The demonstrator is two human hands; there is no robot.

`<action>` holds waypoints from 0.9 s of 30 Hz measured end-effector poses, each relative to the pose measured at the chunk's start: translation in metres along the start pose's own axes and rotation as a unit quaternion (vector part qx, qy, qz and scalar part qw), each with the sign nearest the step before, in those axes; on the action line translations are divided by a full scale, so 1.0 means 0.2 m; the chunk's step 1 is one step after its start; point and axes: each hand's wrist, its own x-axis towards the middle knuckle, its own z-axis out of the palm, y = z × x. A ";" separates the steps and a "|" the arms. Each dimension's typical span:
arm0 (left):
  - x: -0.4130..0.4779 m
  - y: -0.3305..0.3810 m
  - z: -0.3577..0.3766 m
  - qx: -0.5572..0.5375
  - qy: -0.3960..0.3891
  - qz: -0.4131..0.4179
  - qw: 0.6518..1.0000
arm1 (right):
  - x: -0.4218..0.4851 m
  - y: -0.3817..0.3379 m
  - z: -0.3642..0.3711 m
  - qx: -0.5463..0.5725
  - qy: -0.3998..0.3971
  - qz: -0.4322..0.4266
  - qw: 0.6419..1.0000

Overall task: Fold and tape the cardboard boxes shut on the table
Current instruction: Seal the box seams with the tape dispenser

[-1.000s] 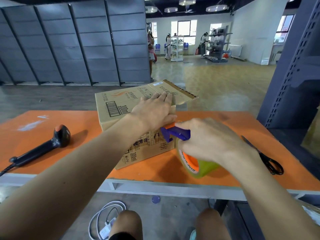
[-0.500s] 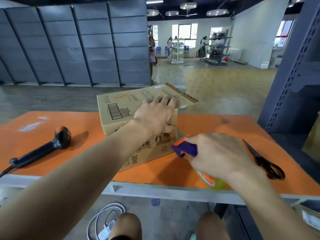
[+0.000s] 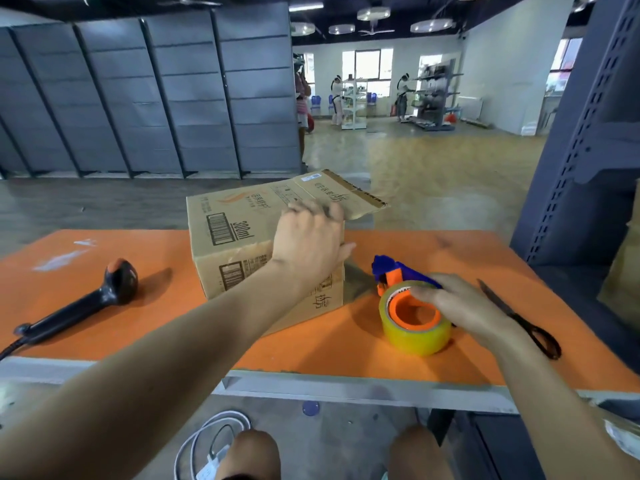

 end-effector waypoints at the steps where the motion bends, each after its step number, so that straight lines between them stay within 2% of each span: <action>1: 0.00 0.00 0.01 -0.001 -0.007 -0.002 1.000 | 0.01 0.01 0.01 -0.008 0.009 0.007 1.000; 5: 0.00 -0.03 0.01 -0.003 -0.037 0.022 0.999 | 0.05 0.05 0.04 -0.046 0.039 -0.012 0.998; 7: 0.02 -0.09 0.00 -0.073 -0.052 0.035 0.995 | 0.06 0.04 0.04 -0.097 0.063 -0.022 0.993; 10: 0.00 -0.26 -0.02 -0.220 -0.098 0.052 0.969 | 0.04 -0.02 0.05 -0.203 0.114 -0.053 0.971; 11: -0.01 -0.31 -0.02 -0.232 -0.111 0.051 0.965 | 0.02 -0.06 0.06 -0.217 0.153 -0.092 0.960; 14: -0.09 -0.37 0.01 -0.198 -0.117 0.021 0.973 | -0.03 -0.23 0.12 -0.205 0.238 -0.289 0.904; 17: -0.14 -0.39 0.03 -0.194 -0.093 0.024 0.976 | -0.02 -0.40 0.21 -0.215 0.221 -0.412 0.857; 20: -0.18 -0.42 0.03 -0.192 -0.090 0.055 0.976 | 0.04 -0.49 0.29 -0.263 0.171 -0.447 0.838; 24: -0.17 -0.45 0.06 -0.255 -0.122 0.054 0.958 | 0.12 -0.52 0.37 -0.238 0.139 -0.451 0.849; 27: -0.14 -0.52 0.07 -0.307 -0.172 0.067 0.934 | 0.14 -0.51 0.39 -0.185 0.157 -0.446 0.861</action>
